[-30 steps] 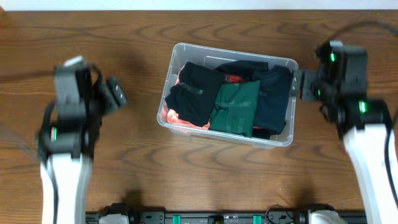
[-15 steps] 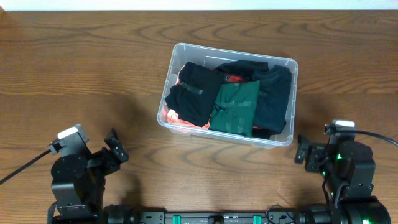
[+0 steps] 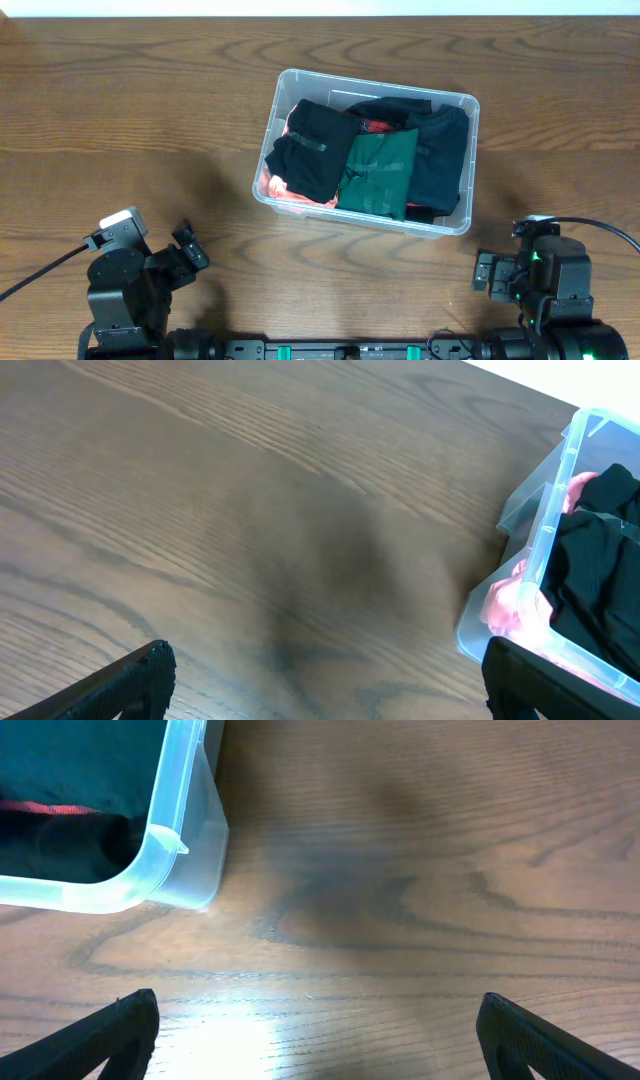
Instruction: Pack container
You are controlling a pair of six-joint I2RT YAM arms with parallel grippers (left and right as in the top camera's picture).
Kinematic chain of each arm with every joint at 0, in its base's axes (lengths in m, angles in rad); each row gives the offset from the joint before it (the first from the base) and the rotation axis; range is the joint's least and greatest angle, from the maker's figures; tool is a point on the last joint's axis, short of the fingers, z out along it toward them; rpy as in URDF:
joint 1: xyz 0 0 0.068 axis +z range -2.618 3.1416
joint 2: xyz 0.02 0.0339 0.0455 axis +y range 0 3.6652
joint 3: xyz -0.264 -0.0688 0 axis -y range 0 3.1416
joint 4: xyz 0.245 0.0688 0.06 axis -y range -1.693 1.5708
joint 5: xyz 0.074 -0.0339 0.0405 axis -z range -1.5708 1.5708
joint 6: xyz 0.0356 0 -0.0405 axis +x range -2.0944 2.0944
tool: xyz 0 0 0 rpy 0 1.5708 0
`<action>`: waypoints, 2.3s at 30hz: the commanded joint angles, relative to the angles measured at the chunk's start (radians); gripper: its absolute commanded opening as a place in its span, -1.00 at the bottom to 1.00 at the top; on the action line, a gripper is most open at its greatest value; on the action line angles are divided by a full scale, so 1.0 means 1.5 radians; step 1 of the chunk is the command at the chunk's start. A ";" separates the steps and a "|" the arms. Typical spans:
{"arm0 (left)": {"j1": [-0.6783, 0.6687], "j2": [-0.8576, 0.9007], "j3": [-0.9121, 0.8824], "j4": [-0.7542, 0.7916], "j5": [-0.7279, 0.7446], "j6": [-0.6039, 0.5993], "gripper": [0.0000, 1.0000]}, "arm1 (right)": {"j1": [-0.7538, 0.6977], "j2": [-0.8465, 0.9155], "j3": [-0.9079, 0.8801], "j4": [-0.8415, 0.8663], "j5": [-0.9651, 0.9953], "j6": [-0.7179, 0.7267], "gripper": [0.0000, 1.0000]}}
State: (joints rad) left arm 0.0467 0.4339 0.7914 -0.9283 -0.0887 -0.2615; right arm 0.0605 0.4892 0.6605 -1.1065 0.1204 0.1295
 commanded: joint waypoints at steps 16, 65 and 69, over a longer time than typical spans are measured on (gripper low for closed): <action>0.000 0.000 -0.002 -0.002 -0.001 -0.001 0.96 | -0.034 -0.293 -0.177 0.258 -0.013 -0.108 0.99; -0.001 -0.011 -0.004 -0.013 -0.002 0.001 0.96 | -0.038 -0.322 -0.391 0.576 -0.028 -0.214 0.99; 0.006 -0.083 -0.057 -0.015 -0.013 0.007 0.96 | -0.038 -0.322 -0.391 0.576 -0.028 -0.214 0.98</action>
State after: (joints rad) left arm 0.0502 0.3870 0.7658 -0.9569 -0.0895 -0.2611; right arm 0.0101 0.0124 0.0807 -0.2440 0.0818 -0.1780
